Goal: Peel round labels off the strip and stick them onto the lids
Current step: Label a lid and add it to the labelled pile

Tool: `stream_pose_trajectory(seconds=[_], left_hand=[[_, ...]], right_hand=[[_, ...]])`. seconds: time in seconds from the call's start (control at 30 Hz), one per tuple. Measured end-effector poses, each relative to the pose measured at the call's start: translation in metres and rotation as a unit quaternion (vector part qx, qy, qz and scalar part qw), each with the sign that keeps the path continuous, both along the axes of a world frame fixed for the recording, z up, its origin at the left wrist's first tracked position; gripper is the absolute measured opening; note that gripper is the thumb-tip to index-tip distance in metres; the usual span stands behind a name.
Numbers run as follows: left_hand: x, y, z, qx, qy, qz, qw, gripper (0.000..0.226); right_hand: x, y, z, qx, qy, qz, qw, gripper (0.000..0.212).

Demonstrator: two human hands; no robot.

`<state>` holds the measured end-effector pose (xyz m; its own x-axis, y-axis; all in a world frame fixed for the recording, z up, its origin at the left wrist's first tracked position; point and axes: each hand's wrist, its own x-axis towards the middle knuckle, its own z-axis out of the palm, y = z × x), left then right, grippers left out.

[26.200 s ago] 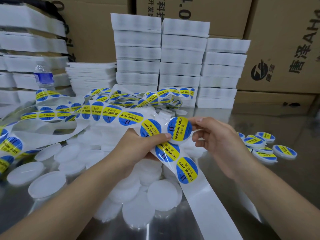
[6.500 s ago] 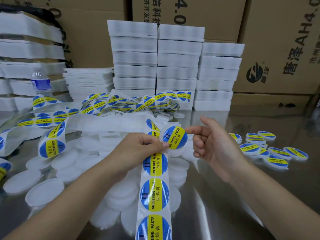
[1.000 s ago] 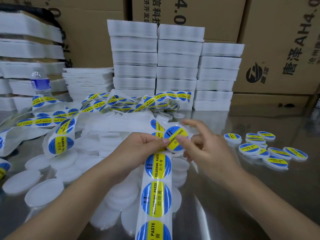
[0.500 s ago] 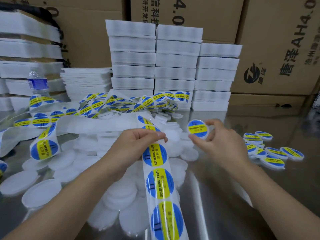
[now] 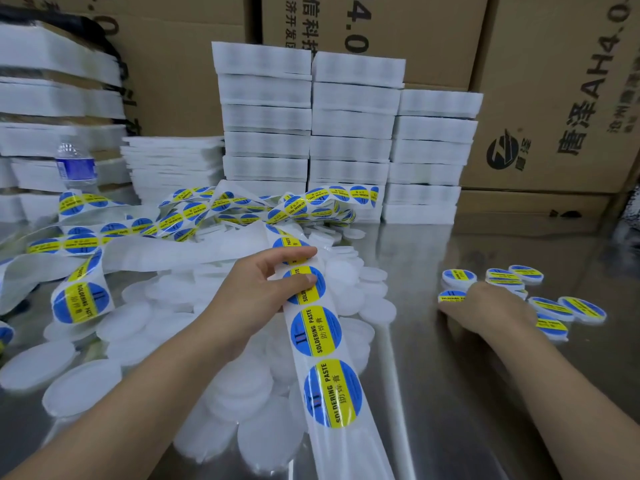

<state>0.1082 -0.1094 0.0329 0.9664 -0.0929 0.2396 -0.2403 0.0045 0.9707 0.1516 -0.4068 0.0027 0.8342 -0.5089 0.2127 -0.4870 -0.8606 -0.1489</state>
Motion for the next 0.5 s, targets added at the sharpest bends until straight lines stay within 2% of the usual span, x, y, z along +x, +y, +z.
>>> stream_pose_trajectory(seconds=[0.13,0.23,0.3,0.37,0.5], left_hand=[[0.002,-0.001,-0.001,0.005,0.018,0.021,1.0,0.023],[0.005,-0.001,-0.001,-0.013,0.039,0.038,0.998,0.021],[0.006,0.0,-0.001,-0.024,0.044,0.055,0.997,0.021],[0.007,0.001,-0.001,-0.034,0.046,0.064,0.996,0.024],[0.005,0.0,0.001,-0.047,0.06,0.05,0.996,0.05]], right_hand=[[-0.003,0.006,0.005,0.007,-0.016,0.007,1.0,0.048],[-0.007,0.019,0.013,0.029,-0.106,0.084,0.99,0.046],[-0.012,0.033,0.018,0.081,-0.19,0.199,0.958,0.04],[-0.021,0.051,0.022,0.11,-0.251,0.32,0.907,0.031],[-0.048,0.086,0.025,0.13,-0.27,0.49,0.819,0.032]])
